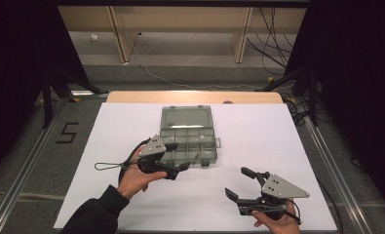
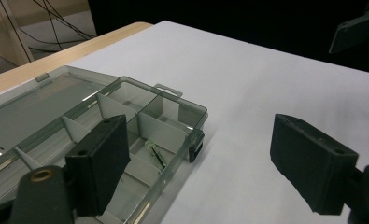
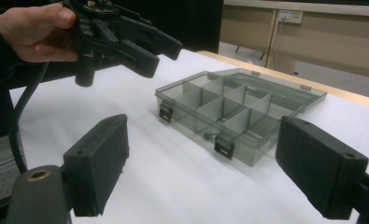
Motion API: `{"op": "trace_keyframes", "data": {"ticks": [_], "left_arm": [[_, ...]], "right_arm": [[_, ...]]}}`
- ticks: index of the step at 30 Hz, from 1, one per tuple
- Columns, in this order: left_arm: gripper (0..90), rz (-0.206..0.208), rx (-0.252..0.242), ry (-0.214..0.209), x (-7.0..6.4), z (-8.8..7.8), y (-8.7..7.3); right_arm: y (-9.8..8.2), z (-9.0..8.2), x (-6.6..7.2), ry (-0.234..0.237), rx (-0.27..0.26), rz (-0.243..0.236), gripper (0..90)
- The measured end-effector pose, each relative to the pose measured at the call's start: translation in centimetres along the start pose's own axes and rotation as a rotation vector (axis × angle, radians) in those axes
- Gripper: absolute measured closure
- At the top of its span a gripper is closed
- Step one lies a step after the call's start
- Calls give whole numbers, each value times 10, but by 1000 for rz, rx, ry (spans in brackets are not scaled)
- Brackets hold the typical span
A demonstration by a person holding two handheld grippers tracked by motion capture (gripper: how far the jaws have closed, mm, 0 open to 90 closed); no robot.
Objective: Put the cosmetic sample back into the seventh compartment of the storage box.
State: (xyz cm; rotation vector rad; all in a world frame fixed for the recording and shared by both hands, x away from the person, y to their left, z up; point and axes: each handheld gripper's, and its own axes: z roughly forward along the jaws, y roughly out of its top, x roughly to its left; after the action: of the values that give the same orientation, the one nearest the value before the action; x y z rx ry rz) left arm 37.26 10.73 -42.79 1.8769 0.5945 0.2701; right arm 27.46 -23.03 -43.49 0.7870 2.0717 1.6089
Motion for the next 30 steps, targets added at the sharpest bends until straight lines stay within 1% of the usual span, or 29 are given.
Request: {"op": "trace_keyframes", "data": {"ticks": [1,3,4,5,6,7,8,9,10,13,14,15,16,17,18,19,21,26,27,29,30], "left_arm": [[196,0,-3,2,0,-2,-1],[196,4,-20,-1,-1,-5,-3],[196,7,-20,0,-1,-6,-4],[196,8,-28,-5,-2,-7,-5],[196,11,-30,4,-2,-8,-5],[196,12,-35,0,-2,-9,-6],[196,7,-38,1,-3,-10,-7],[196,15,-44,4,-3,-11,-8],[196,13,-52,0,-3,-12,-10],[196,10,-65,9,-3,-15,-14],[196,10,-66,15,-4,-17,-16],[196,13,-67,11,-4,-18,-17],[196,15,-71,11,-4,-18,-18],[196,25,-72,17,-4,-20,-19],[196,22,-73,21,-5,-21,-20],[196,16,-80,21,-5,-22,-21],[197,14,-79,29,-6,-23,-22],[197,9,-93,27,-7,-27,-25],[197,5,-96,33,-7,-28,-26],[195,4,-97,27,-8,-30,-27],[192,6,-103,26,-8,-31,-28]], "right_arm": [[0,1,-1,-7,-17,-21,185],[0,1,-1,-5,-17,-17,185],[0,1,-1,-7,-17,-20,185],[0,0,-1,-7,-3,-21,184],[0,1,-1,-7,-18,-19,185],[0,1,-1,-7,-17,-18,185],[1,-1,-1,-8,6,-16,185],[0,0,-1,-8,-15,-21,185],[1,-1,-1,-10,3,-22,185],[1,-1,-1,-10,3,-22,185],[1,0,-1,-8,-6,-21,185],[0,0,-1,-4,-15,-13,185],[0,0,0,4,-6,7,185],[1,-1,0,-4,9,1,185],[0,0,0,2,-8,2,185],[1,-1,-1,-13,4,-21,185],[1,-1,-1,-9,2,-21,185],[1,-1,-1,-10,2,-20,185],[0,1,-1,-6,-20,-17,184],[0,1,-1,-6,-20,-17,185],[1,-1,-1,-7,-1,-12,184]]}}
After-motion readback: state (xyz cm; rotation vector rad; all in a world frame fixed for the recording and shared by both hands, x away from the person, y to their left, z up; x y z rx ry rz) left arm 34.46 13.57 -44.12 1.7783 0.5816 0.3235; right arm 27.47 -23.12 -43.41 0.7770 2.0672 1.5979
